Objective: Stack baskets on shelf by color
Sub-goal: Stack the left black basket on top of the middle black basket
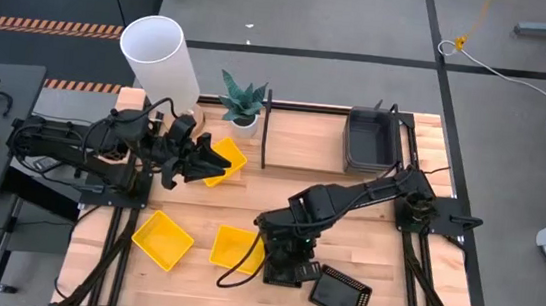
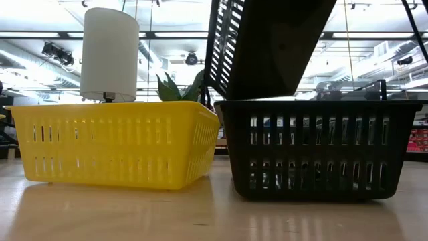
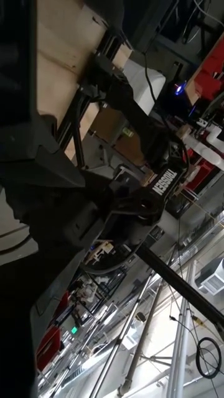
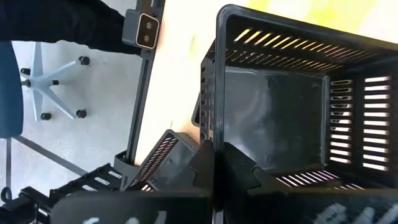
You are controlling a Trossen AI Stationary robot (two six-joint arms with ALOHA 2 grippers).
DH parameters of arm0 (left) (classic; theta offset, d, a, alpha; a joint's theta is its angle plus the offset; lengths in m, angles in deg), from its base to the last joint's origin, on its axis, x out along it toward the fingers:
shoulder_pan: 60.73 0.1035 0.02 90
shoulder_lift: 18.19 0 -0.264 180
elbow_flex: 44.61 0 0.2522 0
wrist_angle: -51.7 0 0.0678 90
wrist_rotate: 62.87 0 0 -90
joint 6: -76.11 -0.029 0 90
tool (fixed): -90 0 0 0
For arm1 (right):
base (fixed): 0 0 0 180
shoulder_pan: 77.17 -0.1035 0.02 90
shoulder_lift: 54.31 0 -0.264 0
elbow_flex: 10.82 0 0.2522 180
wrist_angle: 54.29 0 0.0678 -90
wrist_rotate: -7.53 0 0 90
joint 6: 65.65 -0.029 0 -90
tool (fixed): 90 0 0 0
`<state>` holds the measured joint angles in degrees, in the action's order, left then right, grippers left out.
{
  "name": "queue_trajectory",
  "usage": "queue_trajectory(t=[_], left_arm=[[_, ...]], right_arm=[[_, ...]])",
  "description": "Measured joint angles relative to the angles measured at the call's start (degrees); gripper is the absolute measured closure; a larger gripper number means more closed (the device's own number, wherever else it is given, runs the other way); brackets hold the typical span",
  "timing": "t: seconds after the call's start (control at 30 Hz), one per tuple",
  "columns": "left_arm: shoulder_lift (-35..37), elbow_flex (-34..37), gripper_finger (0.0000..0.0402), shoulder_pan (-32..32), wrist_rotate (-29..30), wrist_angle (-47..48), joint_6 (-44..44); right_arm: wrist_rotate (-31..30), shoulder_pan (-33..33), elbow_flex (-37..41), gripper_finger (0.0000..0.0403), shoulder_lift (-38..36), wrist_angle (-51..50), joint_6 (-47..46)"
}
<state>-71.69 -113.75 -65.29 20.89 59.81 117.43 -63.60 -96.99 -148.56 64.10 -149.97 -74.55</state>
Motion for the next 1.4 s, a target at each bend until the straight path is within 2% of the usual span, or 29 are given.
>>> queue_trajectory(t=[0.3, 0.73, 1.03, 1.23, 1.4], left_arm=[[0.0, 0.0, 0.0230, 0.0, 0.0, 1.1, 0.0], [0.0, 0.0, 0.0230, -0.2, 0.0, 1.7, 0.4], [0.0, 0.0, 0.0230, -0.2, 0.0, 1.7, 0.5], [0.0, 0.0, 0.0230, -0.1, 0.0, 1.7, 0.5], [0.0, 0.0, 0.0230, -0.1, 0.0, 1.7, 0.5]], right_arm=[[-1.4, -1.2, 0.3, 0.0392, 0.0, 2.3, -1.8], [-1.5, -2.5, 8.4, 0.0392, 0.0, 7.8, -4.2], [-5.3, -2.5, 10.1, 0.0392, 0.1, 9.0, -3.9], [-7.5, 0.4, 10.3, 0.0392, 0.1, 9.3, -0.5], [-6.8, 2.7, 15.1, 0.0392, 0.0, 12.0, 0.1]])
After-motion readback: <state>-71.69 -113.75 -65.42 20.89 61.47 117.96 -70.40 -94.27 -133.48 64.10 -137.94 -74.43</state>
